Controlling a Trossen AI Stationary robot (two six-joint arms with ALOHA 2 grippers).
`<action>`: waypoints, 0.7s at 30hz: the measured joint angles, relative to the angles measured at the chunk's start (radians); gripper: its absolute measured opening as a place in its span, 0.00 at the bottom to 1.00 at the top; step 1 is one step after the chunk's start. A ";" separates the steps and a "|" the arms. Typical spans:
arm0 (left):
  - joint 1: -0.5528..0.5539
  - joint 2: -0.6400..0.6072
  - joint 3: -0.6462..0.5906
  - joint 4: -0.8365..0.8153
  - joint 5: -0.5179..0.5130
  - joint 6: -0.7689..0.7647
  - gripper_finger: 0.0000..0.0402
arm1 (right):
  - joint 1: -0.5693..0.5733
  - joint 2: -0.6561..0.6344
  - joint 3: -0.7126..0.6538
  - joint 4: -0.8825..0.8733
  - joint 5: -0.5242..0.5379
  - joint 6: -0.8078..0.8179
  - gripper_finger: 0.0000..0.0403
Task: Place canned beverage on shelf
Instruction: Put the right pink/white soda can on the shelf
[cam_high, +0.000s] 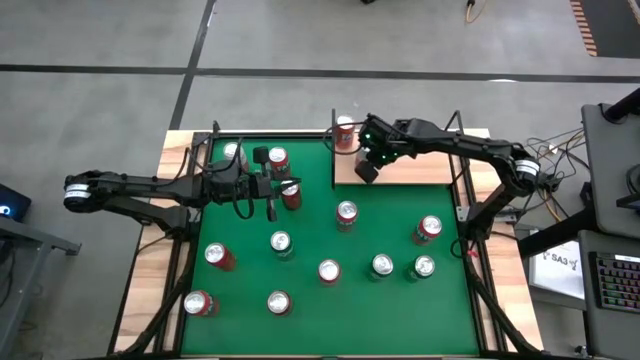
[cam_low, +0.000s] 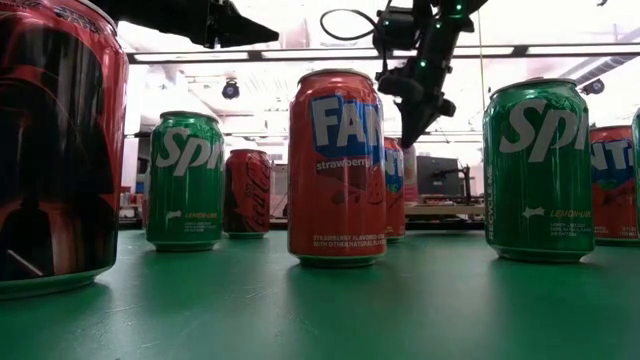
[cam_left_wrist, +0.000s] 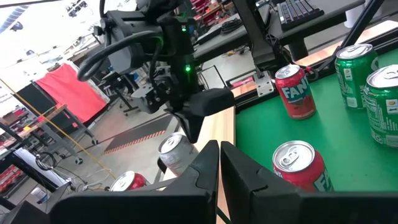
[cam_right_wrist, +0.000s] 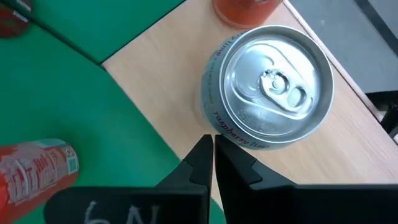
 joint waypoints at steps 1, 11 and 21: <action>0.000 0.000 0.000 0.000 0.000 0.000 0.00 | 0.000 0.000 0.000 0.008 0.000 0.000 0.02; 0.000 0.000 0.000 0.000 0.000 0.000 0.00 | -0.028 0.000 0.000 0.039 0.001 0.001 0.02; 0.000 0.000 0.000 0.000 0.000 0.000 0.00 | -0.046 0.000 0.000 0.056 0.001 0.045 0.02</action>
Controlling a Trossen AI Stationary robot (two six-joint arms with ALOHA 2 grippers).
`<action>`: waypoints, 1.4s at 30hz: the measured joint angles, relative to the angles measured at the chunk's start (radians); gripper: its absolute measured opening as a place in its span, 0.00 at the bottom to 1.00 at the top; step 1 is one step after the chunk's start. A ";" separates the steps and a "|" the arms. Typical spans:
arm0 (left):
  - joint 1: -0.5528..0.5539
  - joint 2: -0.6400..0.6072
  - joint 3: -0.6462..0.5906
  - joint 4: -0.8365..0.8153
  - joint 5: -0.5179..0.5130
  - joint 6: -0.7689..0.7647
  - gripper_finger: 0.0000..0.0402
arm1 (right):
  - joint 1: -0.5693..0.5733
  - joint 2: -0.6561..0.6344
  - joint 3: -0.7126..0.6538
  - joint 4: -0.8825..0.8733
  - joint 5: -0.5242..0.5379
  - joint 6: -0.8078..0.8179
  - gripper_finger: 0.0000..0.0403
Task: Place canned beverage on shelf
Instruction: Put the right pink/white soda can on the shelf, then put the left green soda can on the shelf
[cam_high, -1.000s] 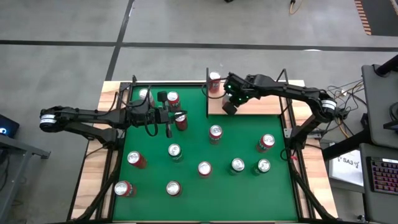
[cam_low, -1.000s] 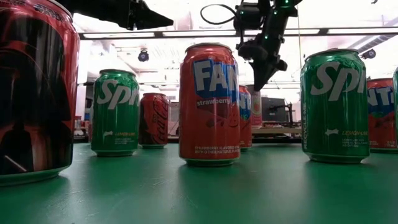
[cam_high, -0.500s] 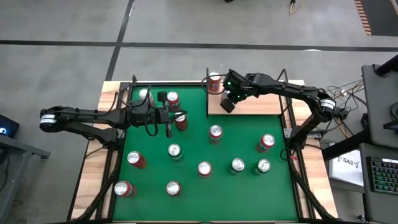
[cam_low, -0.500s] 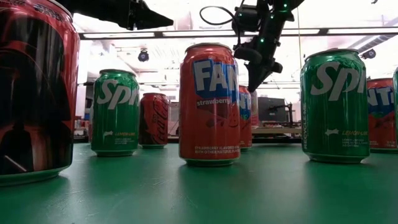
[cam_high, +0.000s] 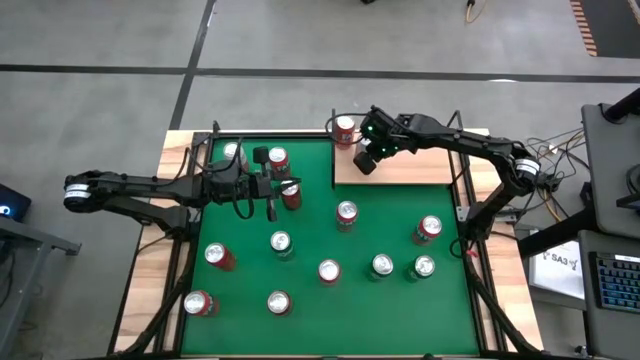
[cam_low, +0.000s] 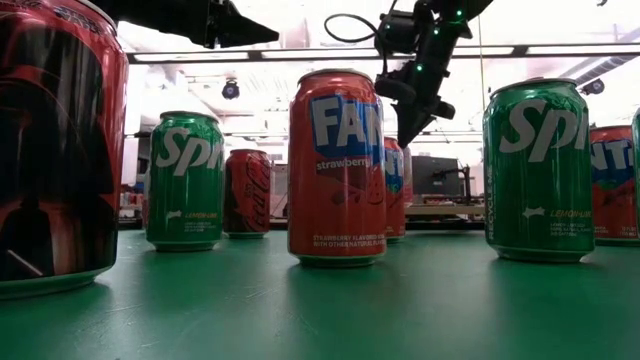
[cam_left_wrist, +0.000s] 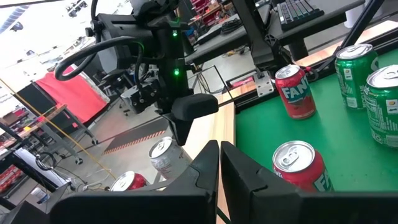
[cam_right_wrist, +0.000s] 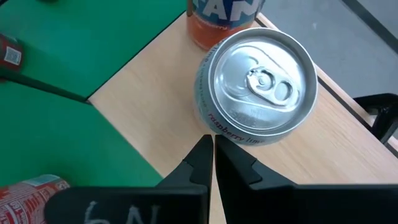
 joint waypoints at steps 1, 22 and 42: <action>0.000 0.000 0.000 0.000 0.000 0.000 0.00 | 0.000 0.000 0.000 0.000 0.000 0.005 0.02; 0.000 0.000 0.000 -0.022 0.000 -0.189 0.00 | 0.191 -0.235 -0.036 0.030 0.000 0.020 0.02; -0.370 0.042 0.167 -0.397 -0.161 -0.616 0.00 | 0.554 -0.426 -0.319 0.417 0.001 -0.034 0.02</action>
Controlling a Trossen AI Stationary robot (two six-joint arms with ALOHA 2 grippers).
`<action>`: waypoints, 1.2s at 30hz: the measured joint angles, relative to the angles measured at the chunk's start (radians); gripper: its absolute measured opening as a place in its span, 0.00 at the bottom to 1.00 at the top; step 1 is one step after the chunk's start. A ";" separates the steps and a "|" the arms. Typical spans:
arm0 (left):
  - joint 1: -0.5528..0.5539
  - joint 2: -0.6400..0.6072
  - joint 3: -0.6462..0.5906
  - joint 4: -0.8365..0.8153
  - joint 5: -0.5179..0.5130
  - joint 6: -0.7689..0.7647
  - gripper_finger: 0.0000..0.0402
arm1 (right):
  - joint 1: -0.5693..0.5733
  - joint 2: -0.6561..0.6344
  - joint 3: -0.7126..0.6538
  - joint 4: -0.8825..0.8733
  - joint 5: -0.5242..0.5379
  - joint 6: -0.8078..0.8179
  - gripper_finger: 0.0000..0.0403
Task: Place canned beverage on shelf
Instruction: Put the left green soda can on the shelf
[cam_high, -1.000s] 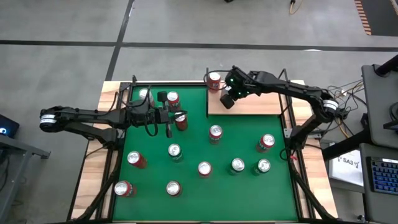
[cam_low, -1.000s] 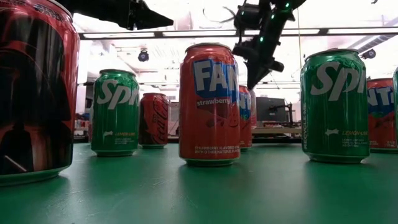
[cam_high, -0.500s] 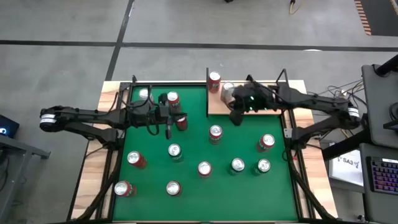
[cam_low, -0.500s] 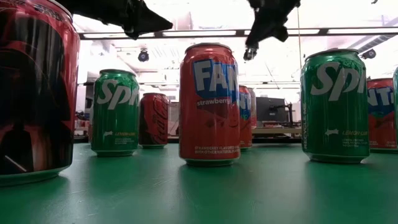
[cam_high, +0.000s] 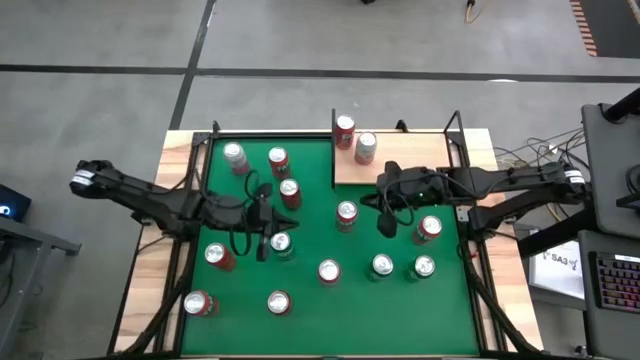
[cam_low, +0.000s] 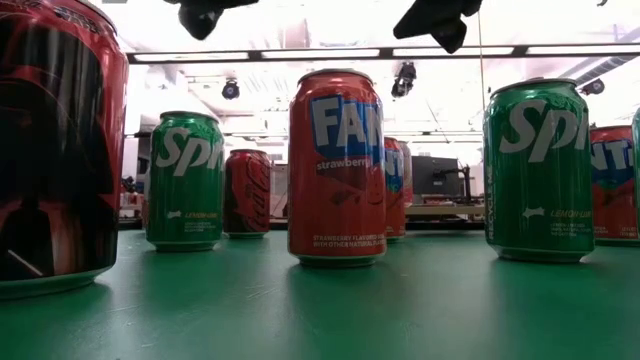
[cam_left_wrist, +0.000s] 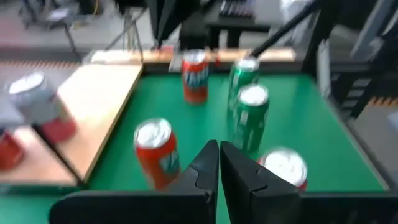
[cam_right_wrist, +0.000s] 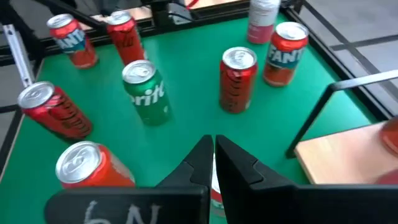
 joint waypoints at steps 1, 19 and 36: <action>-0.016 0.007 0.015 -0.046 -0.017 -0.012 0.00 | 0.007 0.001 -0.002 0.001 0.000 0.000 0.02; -0.053 0.047 0.016 -0.337 -0.031 -0.149 0.24 | 0.030 0.012 -0.002 0.007 0.001 -0.010 0.02; -0.054 0.053 -0.075 -0.326 -0.031 -0.234 0.89 | 0.030 0.012 -0.020 0.007 0.000 -0.008 0.02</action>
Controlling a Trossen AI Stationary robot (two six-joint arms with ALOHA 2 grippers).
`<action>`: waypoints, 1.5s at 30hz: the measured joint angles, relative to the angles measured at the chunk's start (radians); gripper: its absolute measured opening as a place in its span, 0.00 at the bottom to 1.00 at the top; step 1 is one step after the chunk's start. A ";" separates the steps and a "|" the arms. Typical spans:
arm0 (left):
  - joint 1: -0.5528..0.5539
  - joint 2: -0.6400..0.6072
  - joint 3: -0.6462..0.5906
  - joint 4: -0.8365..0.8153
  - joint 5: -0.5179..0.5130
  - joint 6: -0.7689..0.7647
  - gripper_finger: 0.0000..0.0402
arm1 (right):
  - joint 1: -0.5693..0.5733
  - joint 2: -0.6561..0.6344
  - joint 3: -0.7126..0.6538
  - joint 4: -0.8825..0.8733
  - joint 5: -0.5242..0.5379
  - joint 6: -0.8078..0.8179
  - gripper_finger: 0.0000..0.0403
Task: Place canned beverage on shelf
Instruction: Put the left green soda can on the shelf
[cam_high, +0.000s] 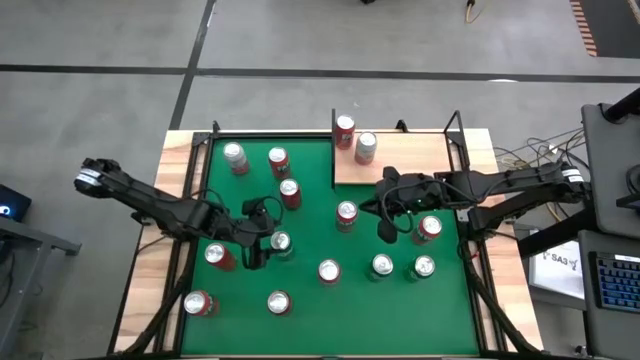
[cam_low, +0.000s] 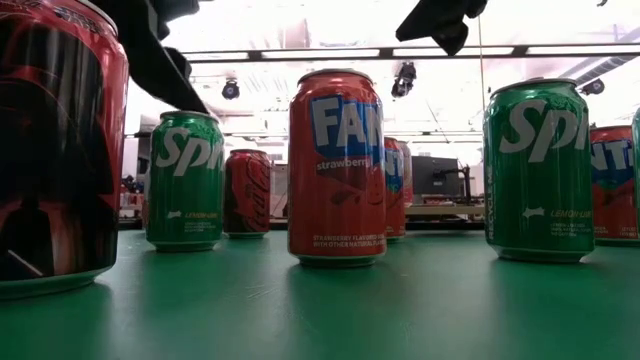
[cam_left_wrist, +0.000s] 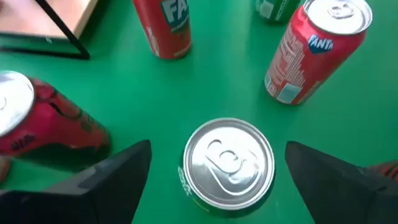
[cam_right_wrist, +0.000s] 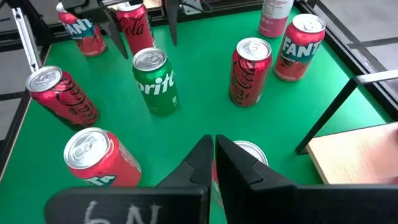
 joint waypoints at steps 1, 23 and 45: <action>0.000 0.003 -0.004 0.008 0.005 -0.006 0.89 | 0.000 0.000 -0.002 0.000 0.000 0.000 0.02; -0.002 0.143 -0.061 0.152 0.033 -0.015 0.72 | 0.000 0.000 -0.031 0.026 0.000 0.009 0.02; 0.005 0.058 0.220 0.164 0.028 0.538 0.72 | 0.000 0.137 -0.037 0.305 -0.094 -0.058 0.19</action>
